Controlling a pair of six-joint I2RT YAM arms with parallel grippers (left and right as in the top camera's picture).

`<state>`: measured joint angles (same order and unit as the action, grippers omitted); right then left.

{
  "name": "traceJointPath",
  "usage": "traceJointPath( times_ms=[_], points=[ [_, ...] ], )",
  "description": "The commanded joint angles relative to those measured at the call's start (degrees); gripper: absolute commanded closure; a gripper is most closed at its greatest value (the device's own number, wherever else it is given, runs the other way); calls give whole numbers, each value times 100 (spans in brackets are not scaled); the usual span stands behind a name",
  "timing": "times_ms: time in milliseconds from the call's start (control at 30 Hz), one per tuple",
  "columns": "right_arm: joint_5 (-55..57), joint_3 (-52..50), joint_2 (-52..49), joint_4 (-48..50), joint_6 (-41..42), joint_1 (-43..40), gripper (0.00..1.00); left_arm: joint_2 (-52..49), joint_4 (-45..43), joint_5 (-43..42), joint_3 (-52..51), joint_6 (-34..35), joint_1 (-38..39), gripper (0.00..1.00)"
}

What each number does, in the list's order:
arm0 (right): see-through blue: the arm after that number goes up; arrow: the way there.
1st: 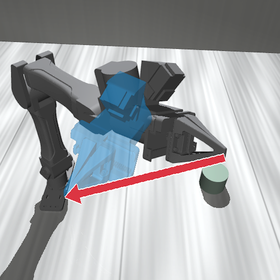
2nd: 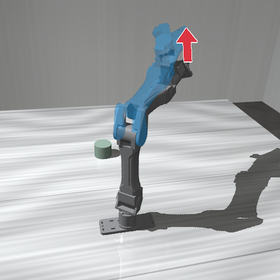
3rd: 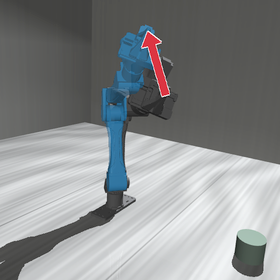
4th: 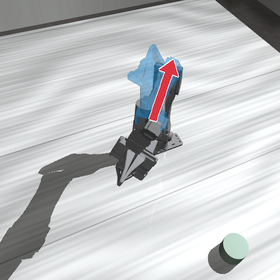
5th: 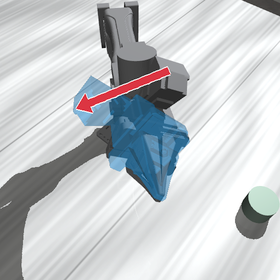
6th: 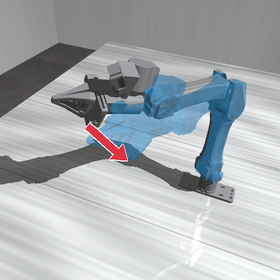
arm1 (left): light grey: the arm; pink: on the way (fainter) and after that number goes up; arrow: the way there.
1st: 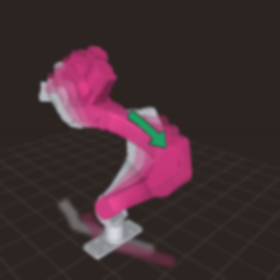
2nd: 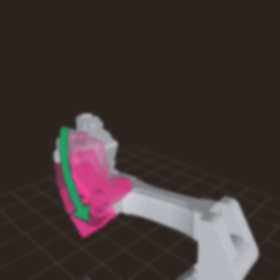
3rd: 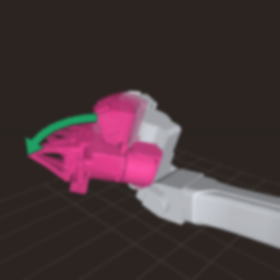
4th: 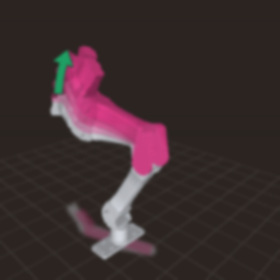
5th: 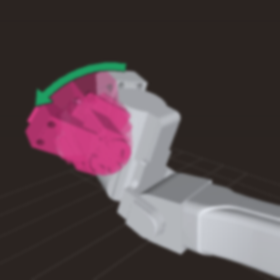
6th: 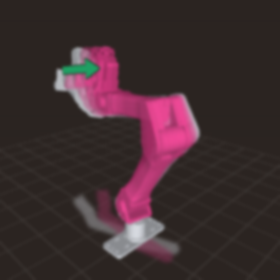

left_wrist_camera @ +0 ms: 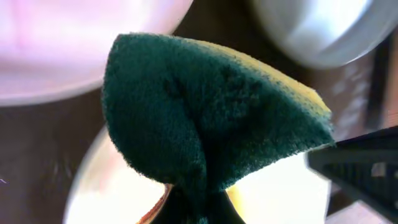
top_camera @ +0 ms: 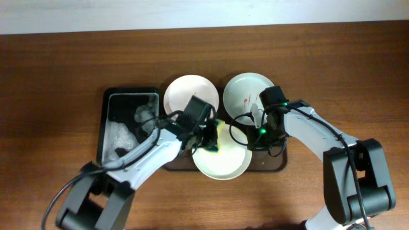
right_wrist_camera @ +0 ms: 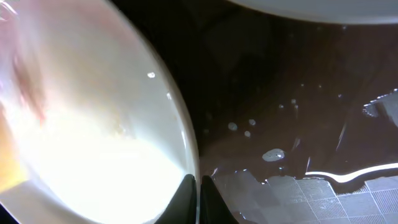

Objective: Clean dirty plates on tray and stack at the side
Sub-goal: 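Scrub the front plate with the sponge while right gripper holds it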

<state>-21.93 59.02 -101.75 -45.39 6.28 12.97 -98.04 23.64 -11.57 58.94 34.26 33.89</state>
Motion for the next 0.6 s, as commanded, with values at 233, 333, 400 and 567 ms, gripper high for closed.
traceJointPath(
  times_ms=[233, 333, 400, 567],
  points=[
    [116, -24, -31, -63, 20, 20, 96, -219, -55, -2, 201, -374, 275, 100],
    [116, -24, -31, -66, 20, 20, 96, -393, -35, 2, 201, -376, 468, 100],
    [116, -24, -31, -68, 20, 20, 96, -518, -37, 37, 201, -378, 522, 100],
    [114, -24, -31, -103, 20, 20, 96, -651, 264, 920, 205, -378, 409, 100]
  ],
)
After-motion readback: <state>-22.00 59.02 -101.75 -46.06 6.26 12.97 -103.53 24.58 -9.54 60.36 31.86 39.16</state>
